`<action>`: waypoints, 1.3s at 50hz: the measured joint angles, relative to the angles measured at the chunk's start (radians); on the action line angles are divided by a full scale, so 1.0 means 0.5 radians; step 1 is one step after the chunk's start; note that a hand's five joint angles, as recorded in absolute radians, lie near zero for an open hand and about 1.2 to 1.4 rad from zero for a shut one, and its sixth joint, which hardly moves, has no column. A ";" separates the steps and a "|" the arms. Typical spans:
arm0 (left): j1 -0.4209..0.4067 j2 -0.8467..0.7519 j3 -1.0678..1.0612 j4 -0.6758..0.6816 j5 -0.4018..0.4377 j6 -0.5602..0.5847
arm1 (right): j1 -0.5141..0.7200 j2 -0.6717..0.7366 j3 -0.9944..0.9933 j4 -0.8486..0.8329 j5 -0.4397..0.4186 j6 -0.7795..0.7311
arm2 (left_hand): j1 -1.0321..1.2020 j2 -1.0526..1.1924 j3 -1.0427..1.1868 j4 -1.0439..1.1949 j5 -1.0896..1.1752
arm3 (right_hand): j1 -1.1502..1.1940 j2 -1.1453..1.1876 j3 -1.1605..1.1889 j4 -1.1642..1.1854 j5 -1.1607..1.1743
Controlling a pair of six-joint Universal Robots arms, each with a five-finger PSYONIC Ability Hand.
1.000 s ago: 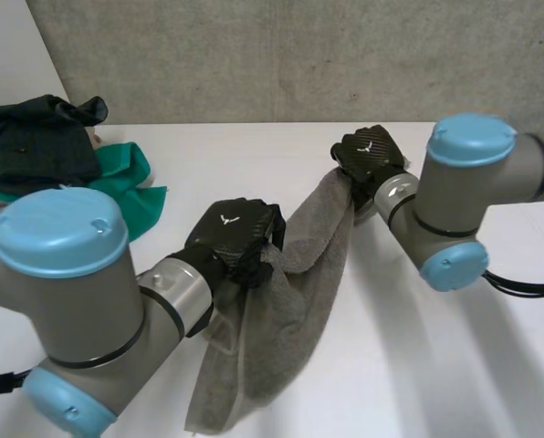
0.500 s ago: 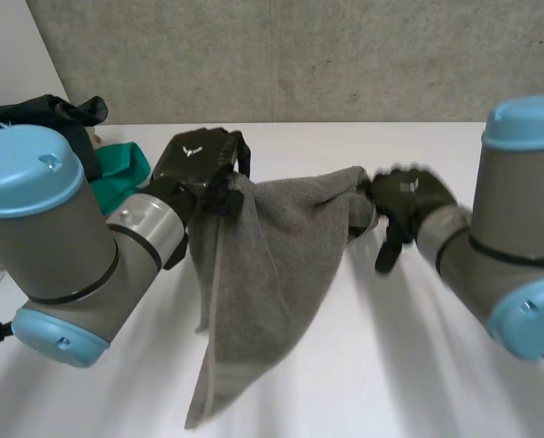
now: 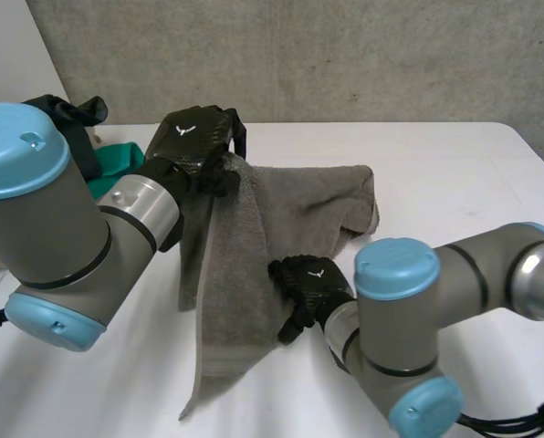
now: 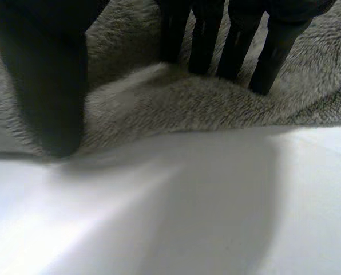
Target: Fold the laundry.
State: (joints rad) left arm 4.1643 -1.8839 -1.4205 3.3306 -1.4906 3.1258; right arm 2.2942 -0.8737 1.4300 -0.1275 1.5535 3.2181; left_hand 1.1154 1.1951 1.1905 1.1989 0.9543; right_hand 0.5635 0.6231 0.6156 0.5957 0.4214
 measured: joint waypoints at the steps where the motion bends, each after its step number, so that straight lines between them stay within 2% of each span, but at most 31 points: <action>1: 0.002 0.009 0.001 -0.001 0.000 0.000 | 0.007 0.027 -0.035 0.002 0.032 -0.003 | 0.000 0.001 0.003 0.000 0.000 | 0.349 0.530 0.501 0.546 0.543; 2: 0.003 0.015 0.002 -0.002 0.000 -0.001 | 0.009 0.037 -0.049 0.003 0.045 -0.004 | 0.000 0.001 0.005 0.000 0.000 | 0.429 0.640 0.603 0.656 0.656; 3: 0.004 0.025 0.002 -0.004 -0.001 -0.001 | 0.010 0.050 -0.073 0.007 0.080 -0.008 | 0.000 0.001 0.005 0.000 0.000 | 0.747 0.924 0.878 0.950 0.953; 6: 0.005 0.048 -0.002 -0.009 -0.001 0.000 | -0.009 0.001 -0.082 0.009 0.147 -0.024 | 0.000 0.001 0.005 0.000 0.000 | 1.031 1.082 1.081 1.177 1.132; 8: 0.006 0.061 -0.010 -0.015 -0.001 0.000 | -0.026 -0.057 -0.077 0.011 0.168 -0.041 | 0.000 0.001 0.005 0.000 0.000 | 1.043 1.083 1.098 1.186 1.139; 12: 0.012 0.075 -0.049 -0.034 -0.001 0.001 | -0.180 -0.350 -0.059 0.032 0.186 -0.207 | 0.000 0.001 0.005 0.000 0.002 | 1.043 1.083 1.116 1.186 1.143; 14: 0.019 0.078 -0.092 -0.049 0.000 0.002 | -0.319 -0.489 -0.074 0.059 0.153 -0.371 | 0.000 0.001 0.005 0.000 0.022 | 1.044 1.083 1.116 1.186 1.143; 18: 0.033 0.077 -0.181 -0.064 0.007 0.002 | -0.501 -0.562 -0.198 0.139 0.068 -0.647 | 0.000 0.001 0.005 0.000 0.025 | 1.065 1.083 1.116 1.187 1.150; 22: 0.039 0.061 -0.268 -0.062 0.016 -0.002 | -0.591 -0.458 -0.396 0.218 0.001 -0.806 | 0.000 0.001 0.005 0.000 0.022 | 1.100 1.083 1.116 1.201 1.151; 27: 0.023 -0.025 -0.319 -0.043 0.020 -0.005 | -0.617 -0.249 -0.595 0.244 -0.060 -0.869 | 0.000 0.001 0.005 0.000 0.022 | 1.124 1.083 1.116 1.204 1.151; 29: -0.010 -0.154 -0.305 -0.024 0.019 -0.008 | -0.612 -0.061 -0.718 0.230 -0.108 -0.897 | 0.000 0.001 0.005 0.000 0.023 | 1.124 1.083 1.116 1.204 1.150; 32: -0.048 -0.287 -0.243 -0.010 0.014 -0.012 | -0.601 0.075 -0.786 0.200 -0.133 -0.923 | -0.002 -0.021 -0.016 -0.023 0.014 | 1.124 1.082 1.114 1.197 1.150; 33: -0.060 -0.334 -0.209 -0.007 0.010 -0.014 | -0.597 0.136 -0.809 0.178 -0.139 -0.940 | -0.038 -0.131 -0.107 -0.120 -0.024 | 1.111 1.062 1.090 1.165 1.128; 34: -0.068 -0.369 -0.181 -0.006 0.008 -0.016 | -0.594 0.169 -0.820 0.161 -0.140 -0.952 | -0.177 -0.297 -0.288 -0.304 -0.169 | 0.955 0.855 0.877 0.960 0.953; 36: -0.079 -0.427 -0.123 -0.007 0.003 -0.020 | -0.591 0.220 -0.835 0.128 -0.139 -0.974 | -0.507 -0.597 -0.582 -0.605 -0.459 | 0.433 0.344 0.382 0.436 0.421; 37: -0.082 -0.454 -0.088 -0.008 0.002 -0.023 | -0.589 0.242 -0.839 0.108 -0.136 -0.988 | -0.835 -0.939 -0.920 -0.921 -0.774 | 0.036 -0.105 -0.053 0.042 0.017; 38: -0.082 -0.460 -0.079 -0.010 0.002 -0.024 | -0.589 0.245 -0.839 0.104 -0.136 -0.991 | -0.919 -1.017 -0.997 -1.005 -0.857 | -0.043 -0.185 -0.130 -0.074 -0.064; 39: -0.078 -0.478 -0.048 -0.012 0.001 -0.027 | -0.591 0.248 -0.836 0.086 -0.130 -1.003 | -1.197 -1.270 -1.254 -1.287 -1.144 | -0.480 -0.610 -0.565 -0.518 -0.549; 40: -0.073 -0.484 -0.034 -0.014 0.002 -0.028 | -0.593 0.239 -0.830 0.080 -0.127 -1.008 | -1.229 -1.321 -1.290 -1.323 -1.182 | -0.597 -0.726 -0.693 -0.647 -0.678; 43: -0.049 -0.461 -0.019 -0.018 0.004 -0.032 | -0.605 0.158 -0.786 0.077 -0.123 -1.014 | -1.546 -1.687 -1.660 -1.707 -1.565 | -0.649 -0.796 -0.780 -0.737 -0.746; 45: -0.025 -0.405 -0.034 -0.021 0.006 -0.034 | -0.617 0.064 -0.726 0.091 -0.124 -1.015 | -1.617 -1.775 -1.761 -1.798 -1.671 | -0.649 -0.796 -0.780 -0.737 -0.746; 51: 0.050 -0.155 -0.178 -0.022 0.007 -0.036 | -0.672 -0.257 -0.502 0.212 -0.132 -1.020 | -1.617 -1.781 -1.763 -1.799 -1.675 | -0.646 -0.790 -0.773 -0.731 -0.736; 52: 0.068 -0.079 -0.239 -0.021 0.005 -0.038 | -0.694 -0.367 -0.422 0.297 -0.136 -1.022 | -1.617 -1.781 -1.763 -1.799 -1.676 | -0.641 -0.788 -0.763 -0.726 -0.718; 56: 0.098 0.061 -0.388 -0.016 -0.002 -0.047 | -0.751 -0.518 -0.285 0.506 -0.142 -1.026 | -1.617 -1.781 -1.763 -1.799 -1.675 | -0.635 -0.712 -0.691 -0.654 -0.635; 62: 0.120 0.147 -0.612 -0.015 -0.007 -0.109 | -0.873 -0.591 -0.052 0.743 -0.153 -1.025 | -1.617 -1.781 -1.763 -1.799 -1.676 | -0.478 -0.601 -0.579 -0.532 -0.515; 65: 0.125 0.136 -0.670 -0.013 -0.005 -0.146 | -0.919 -0.575 0.055 0.698 -0.160 -1.015 | -1.617 -1.781 -1.763 -1.799 -1.675 | -0.477 -0.601 -0.570 -0.521 -0.500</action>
State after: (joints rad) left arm 4.2266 -1.8160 -1.7553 3.3243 -1.4932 3.0530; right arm 1.8349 -1.1612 1.4574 0.2214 1.4735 2.7105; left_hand 0.3069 0.3047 0.3090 0.2992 0.1166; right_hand 0.3250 0.3224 0.3306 0.3350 0.1715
